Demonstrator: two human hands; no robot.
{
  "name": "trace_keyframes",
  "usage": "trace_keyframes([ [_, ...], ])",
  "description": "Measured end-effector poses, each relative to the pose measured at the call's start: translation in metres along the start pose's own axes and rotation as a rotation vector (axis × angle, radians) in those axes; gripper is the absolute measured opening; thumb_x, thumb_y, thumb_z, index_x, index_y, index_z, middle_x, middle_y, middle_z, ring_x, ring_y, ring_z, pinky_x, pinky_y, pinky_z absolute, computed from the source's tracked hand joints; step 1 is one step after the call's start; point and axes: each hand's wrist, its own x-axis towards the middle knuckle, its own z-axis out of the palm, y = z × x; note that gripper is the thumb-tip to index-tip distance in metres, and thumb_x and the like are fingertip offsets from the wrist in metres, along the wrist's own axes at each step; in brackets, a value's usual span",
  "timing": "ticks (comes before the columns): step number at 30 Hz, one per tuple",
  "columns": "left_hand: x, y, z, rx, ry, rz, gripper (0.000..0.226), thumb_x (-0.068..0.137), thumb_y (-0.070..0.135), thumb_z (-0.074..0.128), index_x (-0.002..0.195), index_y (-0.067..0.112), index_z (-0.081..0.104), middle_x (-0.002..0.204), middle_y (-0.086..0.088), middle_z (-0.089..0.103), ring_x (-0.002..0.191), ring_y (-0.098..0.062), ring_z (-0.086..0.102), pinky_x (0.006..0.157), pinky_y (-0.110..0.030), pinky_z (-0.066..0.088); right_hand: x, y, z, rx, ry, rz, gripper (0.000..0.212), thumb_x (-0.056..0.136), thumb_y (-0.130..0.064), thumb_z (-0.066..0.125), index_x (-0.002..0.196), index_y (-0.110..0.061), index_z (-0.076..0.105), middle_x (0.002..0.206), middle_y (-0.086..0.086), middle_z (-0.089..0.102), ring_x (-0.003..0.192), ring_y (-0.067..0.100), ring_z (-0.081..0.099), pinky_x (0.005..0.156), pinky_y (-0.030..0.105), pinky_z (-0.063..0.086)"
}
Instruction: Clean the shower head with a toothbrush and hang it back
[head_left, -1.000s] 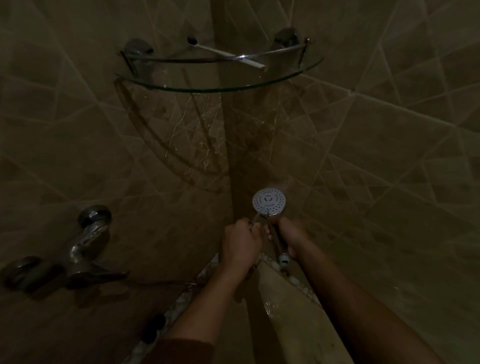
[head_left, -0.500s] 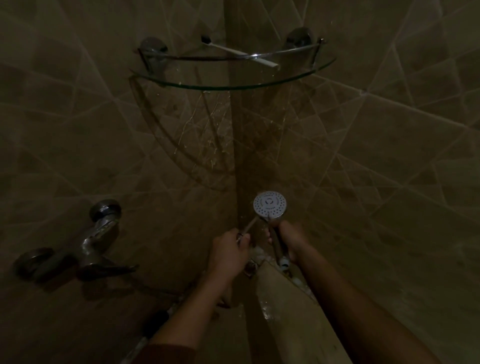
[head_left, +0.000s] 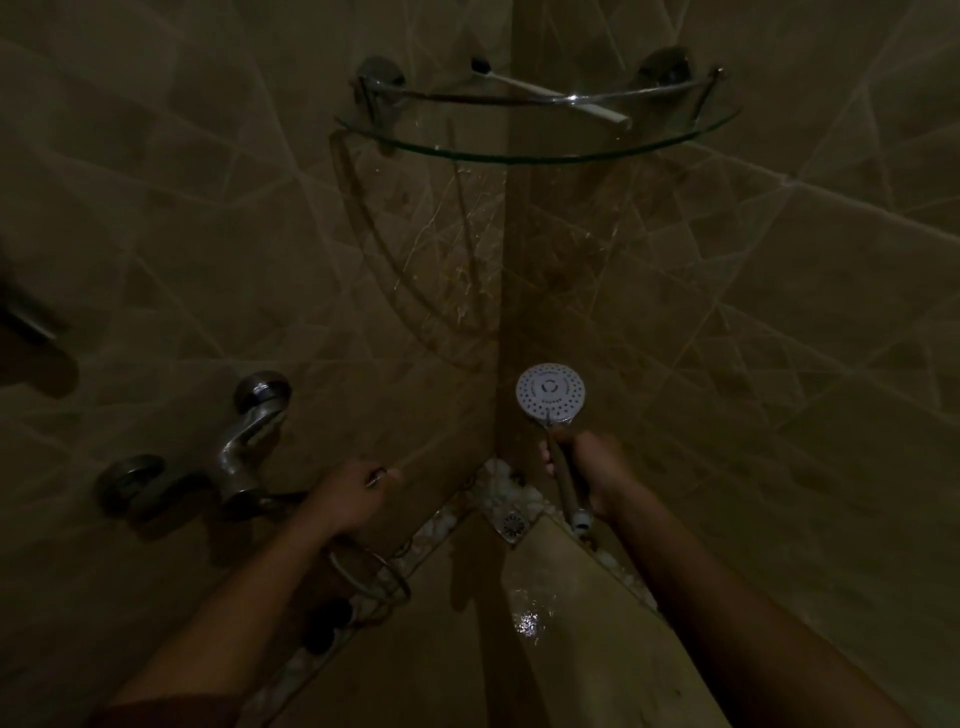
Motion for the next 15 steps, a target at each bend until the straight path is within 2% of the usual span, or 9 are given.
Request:
trace_keyframes([
  [4,0.005,-0.005,-0.005,0.013,-0.012,0.041,0.033,0.099,0.032,0.059,0.086,0.006,0.073,0.090,-0.015,0.076,0.089,-0.027,0.071,0.082,-0.037,0.054,-0.010,-0.006,-0.001,0.025,-0.051,-0.019,0.022,0.103,-0.013,0.048,0.091,-0.003,0.063,0.078,0.011,0.062,0.065,0.018,0.057,0.057,0.027,0.049],
  [5,0.006,-0.002,-0.005,0.011,-0.012,0.050,0.032,0.100,0.030,0.058,0.086,0.005,0.073,0.091,-0.014,0.076,0.088,-0.025,0.070,0.080,-0.035,0.053,-0.012,-0.007,-0.003,0.021,-0.072,-0.032,0.024,0.103,-0.014,0.048,0.091,-0.002,0.064,0.077,0.010,0.062,0.065,0.017,0.057,0.058,0.027,0.049],
  [8,0.003,0.007,-0.003,0.011,0.001,0.072,0.027,0.101,0.024,0.056,0.078,0.014,0.065,0.081,-0.006,0.067,0.083,-0.017,0.062,0.062,-0.026,0.040,-0.019,-0.013,-0.012,0.043,-0.096,-0.078,0.020,0.101,-0.012,0.051,0.095,-0.002,0.066,0.080,0.010,0.063,0.068,0.017,0.059,0.064,0.028,0.050],
  [11,-0.001,0.012,0.003,-0.062,-0.019,0.119,0.020,0.100,0.021,0.058,0.082,0.016,0.066,0.079,-0.003,0.065,0.080,-0.016,0.061,0.063,-0.025,0.041,-0.029,-0.021,-0.021,0.080,-0.082,-0.197,0.016,0.100,-0.006,0.051,0.096,-0.002,0.066,0.084,0.010,0.066,0.075,0.016,0.062,0.071,0.027,0.050],
  [13,-0.005,0.021,0.008,-0.094,-0.077,0.178,0.019,0.100,0.017,0.058,0.085,0.014,0.068,0.076,0.002,0.065,0.073,-0.004,0.058,0.064,-0.021,0.042,-0.039,-0.030,-0.026,0.090,-0.060,-0.274,0.015,0.100,-0.004,0.051,0.098,-0.003,0.066,0.090,0.009,0.067,0.083,0.016,0.063,0.080,0.028,0.050],
  [15,-0.011,0.041,0.014,-0.106,-0.093,0.275,0.029,0.100,0.014,0.056,0.072,0.020,0.060,0.065,0.009,0.056,0.057,0.009,0.050,0.062,-0.025,0.039,-0.050,-0.042,-0.031,0.123,-0.035,-0.326,0.014,0.101,-0.005,0.051,0.104,-0.003,0.065,0.096,0.009,0.068,0.091,0.018,0.065,0.085,0.031,0.051],
])
